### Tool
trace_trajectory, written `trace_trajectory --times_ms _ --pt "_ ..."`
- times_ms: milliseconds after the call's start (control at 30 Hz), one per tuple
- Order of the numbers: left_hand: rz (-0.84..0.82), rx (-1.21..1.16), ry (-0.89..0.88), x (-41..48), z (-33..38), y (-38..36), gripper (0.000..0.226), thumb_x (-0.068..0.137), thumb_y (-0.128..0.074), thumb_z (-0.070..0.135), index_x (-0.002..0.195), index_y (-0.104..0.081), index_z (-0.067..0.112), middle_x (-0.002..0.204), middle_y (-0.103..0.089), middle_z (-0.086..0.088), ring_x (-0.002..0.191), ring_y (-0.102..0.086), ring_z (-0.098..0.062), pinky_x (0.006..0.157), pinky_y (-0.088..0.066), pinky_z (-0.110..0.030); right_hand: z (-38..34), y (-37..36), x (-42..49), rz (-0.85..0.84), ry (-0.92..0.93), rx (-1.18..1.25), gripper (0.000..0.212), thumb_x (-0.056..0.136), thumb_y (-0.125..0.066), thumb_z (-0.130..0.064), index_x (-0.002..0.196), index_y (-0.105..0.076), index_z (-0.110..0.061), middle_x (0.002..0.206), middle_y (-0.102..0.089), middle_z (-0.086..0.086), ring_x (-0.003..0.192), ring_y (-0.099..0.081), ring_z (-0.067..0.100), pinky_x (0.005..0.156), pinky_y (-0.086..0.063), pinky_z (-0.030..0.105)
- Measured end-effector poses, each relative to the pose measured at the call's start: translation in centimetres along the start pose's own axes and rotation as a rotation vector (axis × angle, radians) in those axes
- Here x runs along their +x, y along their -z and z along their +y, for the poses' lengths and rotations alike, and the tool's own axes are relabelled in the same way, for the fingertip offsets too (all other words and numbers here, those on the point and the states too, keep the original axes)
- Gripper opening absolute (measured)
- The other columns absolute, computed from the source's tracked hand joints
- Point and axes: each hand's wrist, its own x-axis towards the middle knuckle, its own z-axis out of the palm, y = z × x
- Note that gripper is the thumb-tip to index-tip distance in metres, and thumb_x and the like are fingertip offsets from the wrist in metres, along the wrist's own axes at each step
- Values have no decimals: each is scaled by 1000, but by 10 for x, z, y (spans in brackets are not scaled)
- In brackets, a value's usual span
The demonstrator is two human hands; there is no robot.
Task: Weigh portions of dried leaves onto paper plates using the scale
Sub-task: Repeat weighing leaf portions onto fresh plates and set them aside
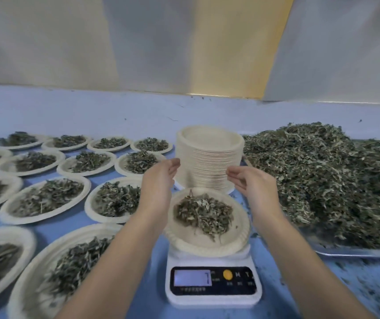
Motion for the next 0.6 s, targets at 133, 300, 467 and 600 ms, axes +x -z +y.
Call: trace_trajectory --times_ms 133,300,467,600 --pt "107 127 -27 -1 -23 12 37 98 -35 16 128 -57 13 134 -55 1 124 -47 -11 98 -32 -25 16 5 5 -51 -41 -97 29 92 -47 0 83 -71 -15 93 -73 1 91 -68 11 80 -52 20" --pt "130 88 51 0 -33 15 36 98 -36 15 127 -57 13 134 -55 0 126 -46 -14 103 -32 -28 23 11 7 -70 -68 -58 29 91 -47 0 86 -72 -15 97 -73 2 97 -68 12 86 -51 24" --pt "114 36 142 -2 -37 12 37 98 -35 14 129 -55 10 134 -56 -3 125 -49 -17 111 -32 -40 25 7 4 -64 -78 24 28 88 -47 4 88 -73 -7 96 -74 8 96 -69 16 87 -52 25" --pt "117 35 166 -1 -38 11 37 98 -35 13 130 -54 11 135 -55 -2 126 -48 -18 111 -31 -41 25 6 3 -53 -67 33 28 87 -46 5 92 -73 -3 97 -74 10 98 -69 18 90 -52 27"
